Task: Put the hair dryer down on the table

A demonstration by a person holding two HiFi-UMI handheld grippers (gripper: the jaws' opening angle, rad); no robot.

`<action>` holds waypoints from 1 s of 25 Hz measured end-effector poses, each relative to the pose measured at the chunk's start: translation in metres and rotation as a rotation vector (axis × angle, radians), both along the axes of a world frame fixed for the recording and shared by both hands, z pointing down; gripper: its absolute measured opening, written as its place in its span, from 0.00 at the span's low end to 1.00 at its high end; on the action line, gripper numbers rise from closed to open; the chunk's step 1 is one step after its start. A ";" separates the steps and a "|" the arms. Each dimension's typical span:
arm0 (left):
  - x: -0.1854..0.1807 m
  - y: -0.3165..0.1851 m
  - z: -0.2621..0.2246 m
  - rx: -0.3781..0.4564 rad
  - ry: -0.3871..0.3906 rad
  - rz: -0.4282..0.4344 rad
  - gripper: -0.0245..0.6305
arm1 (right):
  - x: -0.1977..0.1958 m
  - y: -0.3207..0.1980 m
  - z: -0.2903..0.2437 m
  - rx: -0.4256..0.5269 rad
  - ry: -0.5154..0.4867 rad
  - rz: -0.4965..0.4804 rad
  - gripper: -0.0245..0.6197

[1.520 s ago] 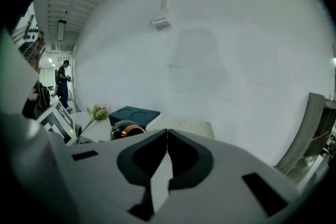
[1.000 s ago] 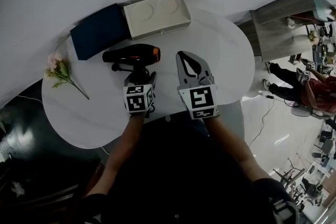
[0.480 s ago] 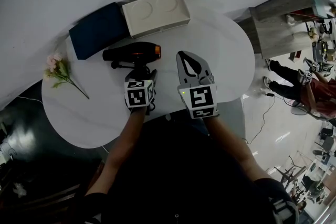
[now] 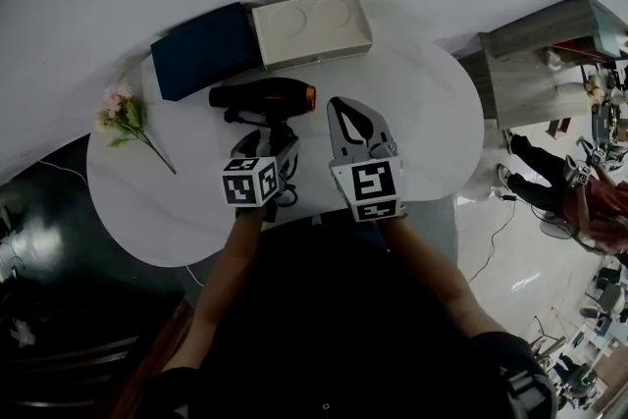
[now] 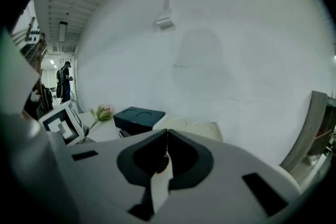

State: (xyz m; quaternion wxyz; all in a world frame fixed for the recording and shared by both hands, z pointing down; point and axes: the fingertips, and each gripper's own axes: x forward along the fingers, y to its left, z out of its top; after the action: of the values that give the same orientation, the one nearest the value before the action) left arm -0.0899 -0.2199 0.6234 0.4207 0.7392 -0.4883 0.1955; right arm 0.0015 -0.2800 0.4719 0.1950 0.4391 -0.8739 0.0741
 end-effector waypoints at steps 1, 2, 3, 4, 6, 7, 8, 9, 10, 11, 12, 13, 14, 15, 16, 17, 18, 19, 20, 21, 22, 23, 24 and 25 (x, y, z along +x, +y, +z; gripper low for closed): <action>-0.008 0.002 -0.007 0.018 0.000 -0.032 0.61 | -0.004 0.000 -0.002 0.005 -0.006 -0.013 0.06; -0.017 0.003 -0.016 0.046 0.001 -0.068 0.61 | -0.009 0.001 -0.004 0.009 -0.013 -0.025 0.06; -0.026 0.004 -0.027 0.084 -0.003 -0.103 0.60 | -0.014 0.002 -0.006 0.015 -0.021 -0.038 0.06; -0.035 0.004 -0.040 0.131 -0.014 -0.135 0.58 | -0.019 0.003 -0.008 0.021 -0.029 -0.050 0.06; -0.053 0.004 -0.070 0.240 -0.063 -0.186 0.32 | -0.028 0.005 -0.016 0.032 -0.052 -0.072 0.06; -0.061 0.004 -0.086 0.295 -0.094 -0.204 0.20 | -0.032 0.006 -0.021 0.039 -0.066 -0.082 0.06; -0.068 0.003 -0.102 0.347 -0.126 -0.218 0.13 | -0.036 0.006 -0.027 0.048 -0.080 -0.092 0.06; -0.073 0.002 -0.119 0.399 -0.157 -0.228 0.09 | -0.039 0.006 -0.034 0.061 -0.093 -0.098 0.06; -0.077 0.001 -0.137 0.454 -0.190 -0.235 0.06 | -0.040 0.004 -0.042 0.075 -0.105 -0.101 0.06; -0.081 -0.001 -0.157 0.515 -0.225 -0.238 0.06 | -0.041 0.003 -0.050 0.089 -0.116 -0.100 0.06; -0.083 -0.002 -0.177 0.580 -0.262 -0.236 0.06 | -0.041 0.003 -0.059 0.100 -0.126 -0.098 0.06; -0.084 -0.002 -0.197 0.642 -0.299 -0.231 0.06 | -0.040 0.002 -0.068 0.109 -0.133 -0.095 0.06; -0.085 -0.003 -0.217 0.699 -0.330 -0.228 0.06 | -0.038 0.002 -0.078 0.119 -0.139 -0.092 0.06; -0.085 -0.005 -0.236 0.750 -0.351 -0.229 0.06 | -0.037 0.001 -0.090 0.137 -0.147 -0.090 0.06; -0.085 -0.006 -0.255 0.796 -0.363 -0.232 0.06 | -0.035 0.000 -0.104 0.163 -0.159 -0.087 0.06; -0.084 -0.008 -0.274 0.837 -0.370 -0.236 0.05 | -0.033 -0.002 -0.119 0.192 -0.172 -0.084 0.06; -0.082 -0.010 -0.292 0.877 -0.374 -0.238 0.05 | -0.031 -0.003 -0.135 0.223 -0.186 -0.082 0.06; -0.080 -0.012 -0.310 0.915 -0.379 -0.239 0.05 | -0.029 -0.005 -0.153 0.258 -0.202 -0.079 0.06; -0.079 -0.014 -0.328 0.947 -0.386 -0.237 0.06 | -0.027 -0.007 -0.171 0.297 -0.218 -0.075 0.06; -0.077 -0.015 -0.343 0.973 -0.392 -0.233 0.06 | -0.025 -0.008 -0.188 0.336 -0.233 -0.070 0.06; -0.076 -0.017 -0.358 0.993 -0.396 -0.229 0.06 | -0.023 -0.008 -0.204 0.366 -0.242 -0.065 0.06; -0.075 -0.019 -0.372 1.011 -0.397 -0.226 0.06 | -0.022 -0.008 -0.216 0.385 -0.247 -0.063 0.06; -0.074 -0.020 -0.385 1.027 -0.399 -0.225 0.06 | -0.021 -0.007 -0.227 0.398 -0.251 -0.062 0.06; -0.074 -0.021 -0.397 1.043 -0.402 -0.224 0.05 | -0.020 -0.006 -0.238 0.412 -0.256 -0.061 0.06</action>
State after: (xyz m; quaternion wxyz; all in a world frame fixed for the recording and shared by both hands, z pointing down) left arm -0.1638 -0.2404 0.2265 -0.0828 0.7411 -0.6660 0.0197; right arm -0.0189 -0.2859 0.2339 -0.0089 0.4298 -0.9011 -0.0566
